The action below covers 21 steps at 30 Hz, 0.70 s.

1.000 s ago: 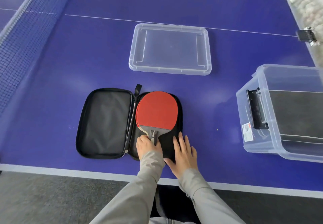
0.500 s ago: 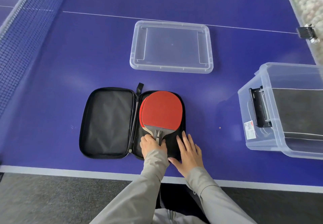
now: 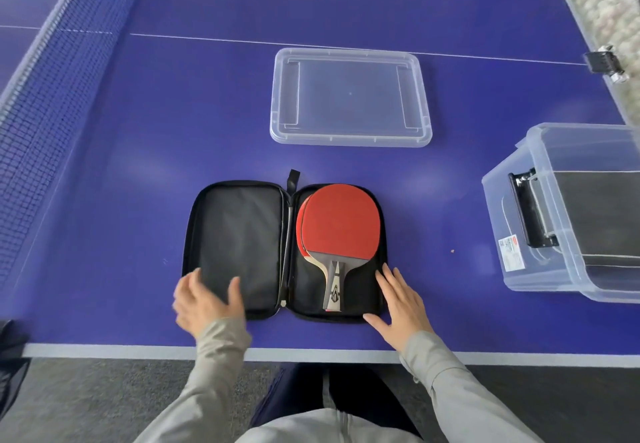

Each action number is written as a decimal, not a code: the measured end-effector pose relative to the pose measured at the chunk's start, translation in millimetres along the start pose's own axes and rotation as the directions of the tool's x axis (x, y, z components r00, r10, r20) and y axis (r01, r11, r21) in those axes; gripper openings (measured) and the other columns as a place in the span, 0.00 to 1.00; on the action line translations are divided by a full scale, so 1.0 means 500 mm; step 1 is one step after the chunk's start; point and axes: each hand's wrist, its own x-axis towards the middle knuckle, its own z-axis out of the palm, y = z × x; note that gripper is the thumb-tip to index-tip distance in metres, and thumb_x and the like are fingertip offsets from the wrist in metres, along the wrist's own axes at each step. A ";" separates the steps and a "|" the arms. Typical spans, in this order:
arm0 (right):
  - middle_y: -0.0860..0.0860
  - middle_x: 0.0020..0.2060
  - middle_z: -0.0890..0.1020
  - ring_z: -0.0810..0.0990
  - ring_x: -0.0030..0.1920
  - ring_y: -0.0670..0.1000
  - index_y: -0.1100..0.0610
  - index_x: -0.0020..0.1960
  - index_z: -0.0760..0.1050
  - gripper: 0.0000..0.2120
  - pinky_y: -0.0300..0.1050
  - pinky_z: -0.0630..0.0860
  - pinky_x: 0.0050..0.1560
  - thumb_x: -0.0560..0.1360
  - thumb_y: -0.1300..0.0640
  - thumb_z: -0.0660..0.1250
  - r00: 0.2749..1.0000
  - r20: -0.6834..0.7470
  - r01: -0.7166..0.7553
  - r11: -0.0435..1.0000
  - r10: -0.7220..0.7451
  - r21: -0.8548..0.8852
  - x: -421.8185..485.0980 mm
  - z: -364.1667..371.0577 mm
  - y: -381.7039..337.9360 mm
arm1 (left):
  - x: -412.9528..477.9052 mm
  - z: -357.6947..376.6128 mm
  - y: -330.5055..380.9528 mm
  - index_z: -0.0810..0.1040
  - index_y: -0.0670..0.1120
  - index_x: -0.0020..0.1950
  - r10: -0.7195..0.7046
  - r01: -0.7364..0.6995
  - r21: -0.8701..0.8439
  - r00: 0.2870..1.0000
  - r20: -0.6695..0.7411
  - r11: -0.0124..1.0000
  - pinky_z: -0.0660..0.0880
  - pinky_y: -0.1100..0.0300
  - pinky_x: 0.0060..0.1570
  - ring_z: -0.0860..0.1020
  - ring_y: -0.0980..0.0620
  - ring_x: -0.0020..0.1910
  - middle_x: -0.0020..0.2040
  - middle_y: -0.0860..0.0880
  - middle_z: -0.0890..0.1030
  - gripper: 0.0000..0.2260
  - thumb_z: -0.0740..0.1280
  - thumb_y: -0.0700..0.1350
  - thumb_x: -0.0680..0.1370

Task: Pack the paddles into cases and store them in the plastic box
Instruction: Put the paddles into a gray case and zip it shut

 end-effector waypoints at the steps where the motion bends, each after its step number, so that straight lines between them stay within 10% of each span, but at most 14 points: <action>1: 0.45 0.76 0.40 0.39 0.77 0.48 0.50 0.77 0.42 0.38 0.47 0.50 0.74 0.76 0.39 0.58 1.000 -0.002 -0.007 1.000 0.007 0.005 0.000 0.000 -0.003 | 0.023 -0.011 -0.026 0.68 0.38 0.68 -0.066 0.066 0.029 0.998 -0.002 0.997 0.63 0.41 0.60 0.66 0.36 0.63 0.67 0.39 0.68 0.31 0.74 0.48 0.70; 9: 0.46 0.77 0.42 0.40 0.77 0.49 0.51 0.77 0.45 0.37 0.50 0.47 0.75 0.76 0.44 0.61 0.998 -0.004 -0.057 0.998 0.057 0.038 0.000 0.000 -0.022 | 0.082 -0.037 -0.120 0.76 0.42 0.61 -0.122 0.128 -0.006 0.957 0.262 0.992 0.61 0.45 0.67 0.64 0.41 0.65 0.65 0.43 0.69 0.19 0.71 0.47 0.73; 14: 0.46 0.77 0.41 0.39 0.77 0.49 0.51 0.77 0.44 0.37 0.50 0.47 0.75 0.76 0.44 0.61 0.998 0.003 -0.061 0.998 0.061 0.032 0.001 0.001 -0.021 | 0.057 -0.093 -0.088 0.70 0.47 0.61 -0.103 0.273 -0.477 0.930 0.352 0.835 0.74 0.62 0.48 0.77 0.50 0.52 0.59 0.44 0.77 0.18 0.63 0.31 0.75; 21: 0.48 0.77 0.50 0.48 0.77 0.49 0.52 0.77 0.50 0.35 0.48 0.54 0.74 0.77 0.49 0.63 0.994 -0.107 -0.009 0.980 0.031 0.196 -0.008 -0.026 -0.034 | -0.052 -0.169 0.025 0.71 0.55 0.65 0.308 -0.025 -0.690 0.906 0.290 0.724 0.74 0.68 0.55 0.77 0.60 0.58 0.58 0.61 0.79 0.29 0.64 0.31 0.68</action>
